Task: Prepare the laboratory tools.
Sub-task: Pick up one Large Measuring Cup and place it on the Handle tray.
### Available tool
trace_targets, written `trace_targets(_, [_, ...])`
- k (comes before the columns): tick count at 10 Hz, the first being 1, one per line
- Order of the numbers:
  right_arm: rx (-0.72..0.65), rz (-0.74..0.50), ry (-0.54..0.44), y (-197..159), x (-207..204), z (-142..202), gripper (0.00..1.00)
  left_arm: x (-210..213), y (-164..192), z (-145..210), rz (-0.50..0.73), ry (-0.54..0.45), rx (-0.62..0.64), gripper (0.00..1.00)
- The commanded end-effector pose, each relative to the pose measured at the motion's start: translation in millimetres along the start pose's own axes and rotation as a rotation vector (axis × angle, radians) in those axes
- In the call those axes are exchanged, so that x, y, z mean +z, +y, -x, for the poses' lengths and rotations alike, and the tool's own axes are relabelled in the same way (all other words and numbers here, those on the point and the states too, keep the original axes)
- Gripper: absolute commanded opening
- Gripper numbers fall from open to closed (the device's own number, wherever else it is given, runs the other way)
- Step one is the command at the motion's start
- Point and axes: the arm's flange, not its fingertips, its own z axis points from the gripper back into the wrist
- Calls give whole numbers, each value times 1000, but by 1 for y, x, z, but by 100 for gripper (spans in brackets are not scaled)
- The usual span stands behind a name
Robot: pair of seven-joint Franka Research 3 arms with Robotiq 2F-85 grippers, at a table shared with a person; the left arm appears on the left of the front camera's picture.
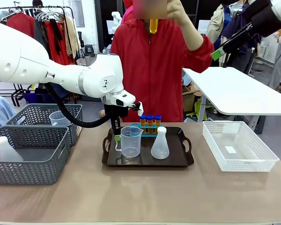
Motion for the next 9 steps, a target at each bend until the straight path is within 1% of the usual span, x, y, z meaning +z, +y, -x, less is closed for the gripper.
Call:
trace_targets(1, [-1, -7, -9, 0, 1, 0, 100, 1, 1, 2, -5, -4, 13, 19])
trace_targets(5, [-1, -7, -9, 0, 1, 0, 100, 7, 1, 6, 10, 11, 12, 96])
trace_targets(6, [-1, -7, -9, 0, 1, 0, 100, 9, 0, 7, 19, 11, 18, 100])
trace_targets(9, [-1, -7, -9, 0, 1, 0, 100, 16, -2, 12, 40, 11, 32, 100])
